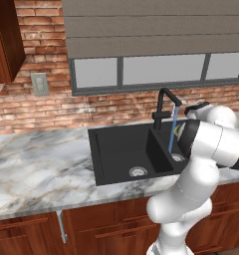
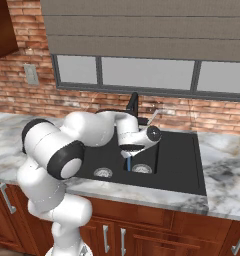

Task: Soak the sponge with water for a few seconds and then drop it inside the sink.

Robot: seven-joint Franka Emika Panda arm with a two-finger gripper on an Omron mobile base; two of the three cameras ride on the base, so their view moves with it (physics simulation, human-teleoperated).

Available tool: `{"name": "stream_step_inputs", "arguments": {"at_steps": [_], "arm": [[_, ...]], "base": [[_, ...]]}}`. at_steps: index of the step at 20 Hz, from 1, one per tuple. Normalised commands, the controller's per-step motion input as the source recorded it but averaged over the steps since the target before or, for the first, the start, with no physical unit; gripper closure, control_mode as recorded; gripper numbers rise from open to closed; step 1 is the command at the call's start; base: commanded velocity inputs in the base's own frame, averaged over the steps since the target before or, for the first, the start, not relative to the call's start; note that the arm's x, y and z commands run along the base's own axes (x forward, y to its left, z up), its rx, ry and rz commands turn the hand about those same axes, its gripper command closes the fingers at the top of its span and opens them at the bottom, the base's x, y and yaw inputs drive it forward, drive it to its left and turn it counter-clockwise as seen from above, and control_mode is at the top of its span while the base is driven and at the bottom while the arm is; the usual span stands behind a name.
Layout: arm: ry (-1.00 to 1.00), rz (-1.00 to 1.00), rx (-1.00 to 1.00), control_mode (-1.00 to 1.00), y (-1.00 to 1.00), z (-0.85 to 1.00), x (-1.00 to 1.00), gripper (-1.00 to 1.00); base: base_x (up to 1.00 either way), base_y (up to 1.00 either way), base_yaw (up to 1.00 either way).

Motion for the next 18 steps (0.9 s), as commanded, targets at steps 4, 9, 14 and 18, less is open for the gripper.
{"name": "stream_step_inputs", "arguments": {"at_steps": [4,9,14,18], "arm": [[0.00,0.00,0.00,-1.00,0.00,-0.04,0.12,1.00],[0.00,0.00,0.00,-1.00,0.00,-0.14,0.16,1.00],[-0.01,0.00,0.00,-1.00,0.00,-0.17,0.13,1.00],[-0.03,0.00,0.00,-1.00,0.00,-0.20,0.13,1.00]], "base": [[0.00,0.00,0.00],[0.00,0.00,0.00],[0.00,0.00,0.00],[0.00,0.00,0.00]]}}
